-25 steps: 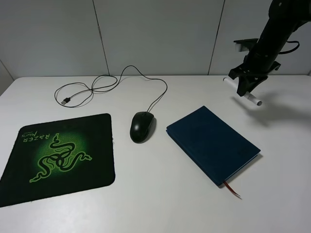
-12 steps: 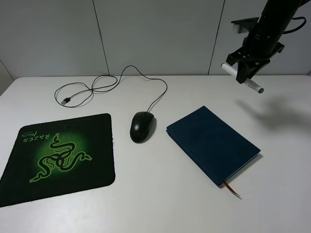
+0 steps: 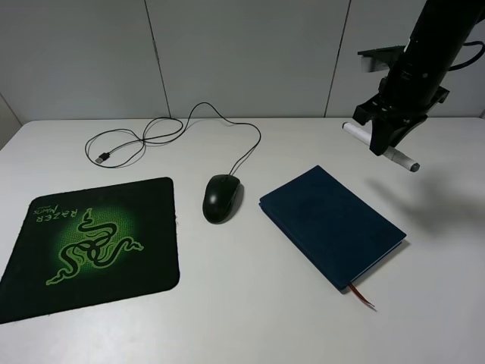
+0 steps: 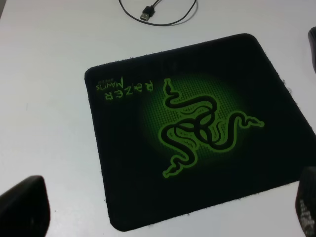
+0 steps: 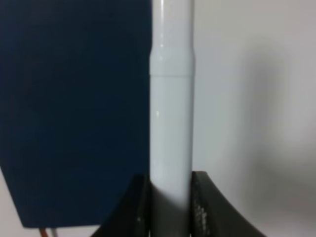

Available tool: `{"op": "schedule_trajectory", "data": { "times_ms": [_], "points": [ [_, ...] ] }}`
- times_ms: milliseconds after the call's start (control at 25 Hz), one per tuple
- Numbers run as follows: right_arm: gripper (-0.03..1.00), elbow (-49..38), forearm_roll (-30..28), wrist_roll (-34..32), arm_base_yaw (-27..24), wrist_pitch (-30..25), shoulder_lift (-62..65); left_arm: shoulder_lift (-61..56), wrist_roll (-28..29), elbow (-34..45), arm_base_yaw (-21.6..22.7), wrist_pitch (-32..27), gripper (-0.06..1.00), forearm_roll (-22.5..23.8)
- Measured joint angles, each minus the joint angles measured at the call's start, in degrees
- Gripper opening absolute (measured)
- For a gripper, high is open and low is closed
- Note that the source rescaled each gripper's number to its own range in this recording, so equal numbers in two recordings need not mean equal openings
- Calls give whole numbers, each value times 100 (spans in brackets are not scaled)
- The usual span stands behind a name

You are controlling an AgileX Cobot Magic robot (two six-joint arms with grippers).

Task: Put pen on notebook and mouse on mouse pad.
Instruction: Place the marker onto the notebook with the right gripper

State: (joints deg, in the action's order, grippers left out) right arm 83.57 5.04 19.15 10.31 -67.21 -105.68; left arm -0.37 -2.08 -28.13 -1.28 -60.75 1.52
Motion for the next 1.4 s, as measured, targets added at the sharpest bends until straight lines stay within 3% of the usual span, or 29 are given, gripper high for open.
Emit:
{"op": "schedule_trajectory", "data": {
  "times_ms": [360, 640, 800, 1000, 1400],
  "points": [
    [1, -1493, 71, 14, 0, 898, 616, 0, 0, 0, 0, 0, 100, 0],
    [1, -2315, 590, 304, 5, 1550, 661, 0, 0, 0, 0, 0, 100, 0],
    [1, -2481, 482, 294, 329, 1874, 661, 0, 0, 0, 0, 0, 100, 0],
    [1, -2503, -58, -207, 898, 2241, 661, 0, 0, 0, 0, 0, 100, 0],
    [1, -2503, -272, -517, 983, 2562, 474, 0, 0, 0, 0, 0, 100, 0]
  ]
}}
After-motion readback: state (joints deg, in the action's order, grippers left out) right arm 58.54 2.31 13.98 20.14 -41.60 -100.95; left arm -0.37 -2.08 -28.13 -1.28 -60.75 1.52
